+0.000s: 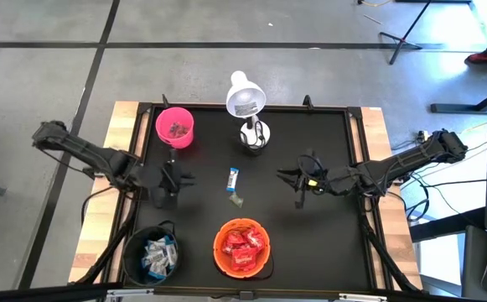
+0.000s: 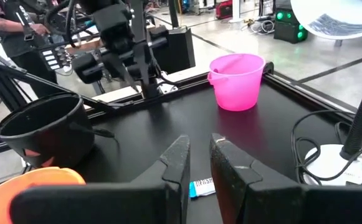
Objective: Sort candy
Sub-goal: Put the white candy into the black bucket
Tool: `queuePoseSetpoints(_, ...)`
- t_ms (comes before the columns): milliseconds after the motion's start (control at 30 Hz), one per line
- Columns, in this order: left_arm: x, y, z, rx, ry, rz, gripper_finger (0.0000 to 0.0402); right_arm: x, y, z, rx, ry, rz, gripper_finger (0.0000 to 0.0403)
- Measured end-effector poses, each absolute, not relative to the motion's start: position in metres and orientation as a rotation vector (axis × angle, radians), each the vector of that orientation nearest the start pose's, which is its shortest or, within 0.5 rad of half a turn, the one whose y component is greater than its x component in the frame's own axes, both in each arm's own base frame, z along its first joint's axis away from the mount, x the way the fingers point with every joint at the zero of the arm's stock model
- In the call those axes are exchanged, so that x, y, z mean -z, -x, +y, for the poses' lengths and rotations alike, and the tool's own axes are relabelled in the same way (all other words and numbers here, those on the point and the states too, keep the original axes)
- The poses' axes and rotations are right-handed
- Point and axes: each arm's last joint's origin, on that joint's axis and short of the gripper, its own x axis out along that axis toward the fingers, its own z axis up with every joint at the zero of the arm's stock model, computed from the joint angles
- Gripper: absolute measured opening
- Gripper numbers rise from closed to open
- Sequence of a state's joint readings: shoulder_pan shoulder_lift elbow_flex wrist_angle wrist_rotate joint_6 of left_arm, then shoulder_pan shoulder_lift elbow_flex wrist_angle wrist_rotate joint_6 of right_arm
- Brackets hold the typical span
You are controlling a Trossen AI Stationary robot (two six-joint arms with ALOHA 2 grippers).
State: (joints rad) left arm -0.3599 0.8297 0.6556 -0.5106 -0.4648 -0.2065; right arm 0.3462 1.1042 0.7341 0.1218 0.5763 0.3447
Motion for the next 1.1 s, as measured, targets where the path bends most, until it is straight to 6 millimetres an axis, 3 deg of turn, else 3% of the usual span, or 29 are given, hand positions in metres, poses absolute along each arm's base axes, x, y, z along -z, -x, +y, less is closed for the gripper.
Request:
queuePoseSetpoints(100,-0.244,-0.165,-0.039,-0.105,-0.03,0.45,0.0075,-0.284,-0.232,0.065,0.282,-0.23,0.181,0.0058)
queuePoseSetpoints(200,-0.227,-0.172,-0.029,-0.172,0.001,0.382,0.0078,-0.283,-0.232,0.062,0.304,-0.239,0.188,0.0058)
queuePoseSetpoints(400,-0.195,-0.193,-0.006,-0.301,-0.006,0.463,0.0126,-0.279,-0.236,0.055,0.319,-0.268,0.203,0.0058)
queuePoseSetpoints(533,-0.183,-0.214,0.006,-0.425,0.039,0.543,0.0169,-0.274,-0.24,0.056,0.322,-0.266,0.222,0.0063)
queuePoseSetpoints(700,-0.173,-0.245,0.012,-0.499,0.114,0.578,0.0197,-0.269,-0.244,0.057,0.329,-0.278,0.24,0.0121)
queuePoseSetpoints(900,-0.153,-0.269,0.002,-0.501,0.169,0.644,0.0199,-0.267,-0.243,0.057,0.333,-0.27,0.255,0.0211)
queuePoseSetpoints(1100,-0.138,-0.283,-0.007,-0.502,0.268,0.582,0.0199,-0.264,-0.241,0.057,0.349,-0.249,0.292,0.0249)
